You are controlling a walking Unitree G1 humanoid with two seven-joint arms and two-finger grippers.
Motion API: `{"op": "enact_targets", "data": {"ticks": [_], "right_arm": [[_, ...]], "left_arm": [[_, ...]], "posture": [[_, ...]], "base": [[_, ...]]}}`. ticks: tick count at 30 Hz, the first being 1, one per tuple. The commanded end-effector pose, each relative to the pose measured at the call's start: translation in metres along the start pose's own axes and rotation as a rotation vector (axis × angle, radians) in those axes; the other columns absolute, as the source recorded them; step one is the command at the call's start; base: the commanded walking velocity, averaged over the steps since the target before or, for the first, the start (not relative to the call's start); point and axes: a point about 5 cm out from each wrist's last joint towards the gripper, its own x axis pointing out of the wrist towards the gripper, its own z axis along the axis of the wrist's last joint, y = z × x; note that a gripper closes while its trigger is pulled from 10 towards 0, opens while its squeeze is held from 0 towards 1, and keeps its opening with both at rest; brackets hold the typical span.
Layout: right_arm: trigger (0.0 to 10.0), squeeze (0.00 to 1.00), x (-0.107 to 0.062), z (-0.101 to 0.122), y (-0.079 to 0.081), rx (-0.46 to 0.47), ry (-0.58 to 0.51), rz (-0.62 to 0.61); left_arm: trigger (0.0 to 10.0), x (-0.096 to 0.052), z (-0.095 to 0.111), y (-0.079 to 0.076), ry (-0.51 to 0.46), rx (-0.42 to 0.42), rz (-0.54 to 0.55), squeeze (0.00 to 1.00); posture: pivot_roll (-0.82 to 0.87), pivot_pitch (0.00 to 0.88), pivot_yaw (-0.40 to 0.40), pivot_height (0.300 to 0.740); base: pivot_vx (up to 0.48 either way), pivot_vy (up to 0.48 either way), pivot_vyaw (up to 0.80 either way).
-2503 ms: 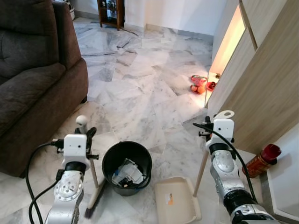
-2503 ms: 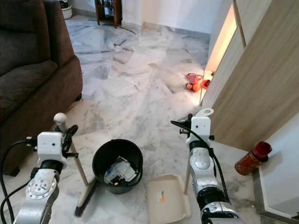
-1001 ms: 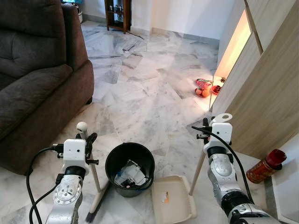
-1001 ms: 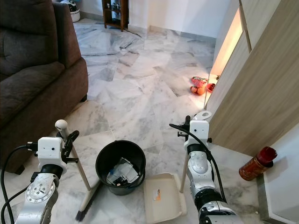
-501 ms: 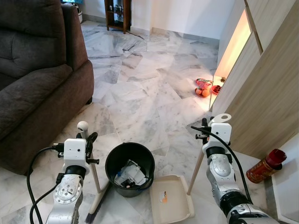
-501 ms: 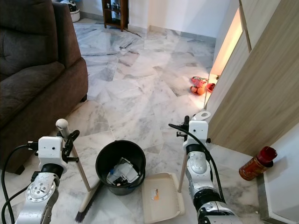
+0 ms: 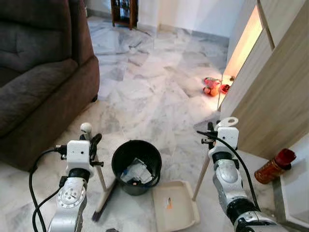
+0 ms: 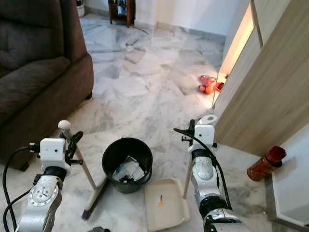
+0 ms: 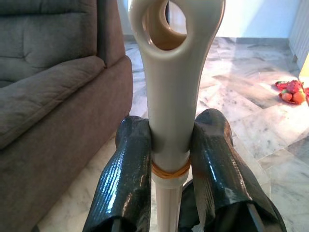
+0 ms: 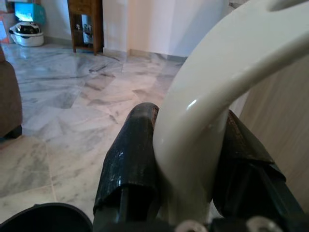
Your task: Sweep floor
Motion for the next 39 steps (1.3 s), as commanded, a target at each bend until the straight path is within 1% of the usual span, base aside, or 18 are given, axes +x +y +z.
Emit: {"op": "enact_targets", "data": {"ticks": [1,19,28,39], "right_arm": [[10.0,0.0,0.003,0.0057,-0.002,0.006,-0.029,-0.007],[10.0,0.0,0.0035,0.0055,-0.0003,0.01,-0.024,0.004],[10.0,0.0,0.003,0.0047,0.0034,0.022,-0.019,0.015],[10.0,0.0,0.0035,0.0033,0.0037,0.029,-0.002,0.014]], "left_arm": [[10.0,0.0015,0.0051,-0.0039,-0.034,0.006,-0.013,0.0],[10.0,0.0021,0.0046,-0.0065,-0.036,0.002,-0.01,0.0],[10.0,0.0024,0.0039,-0.0055,-0.032,0.01,-0.003,0.0],[10.0,0.0029,0.0038,-0.0052,-0.033,0.011,-0.001,0.0]], "posture": [[0.04,0.05,-0.07,0.74],[0.04,0.049,-0.078,0.74],[0.04,0.049,-0.078,0.74],[0.05,0.044,-0.078,0.74]], "base": [[-0.244,0.0,0.0],[-0.244,0.0,0.0],[0.0,0.0,0.0],[0.0,0.0,0.0]]}}
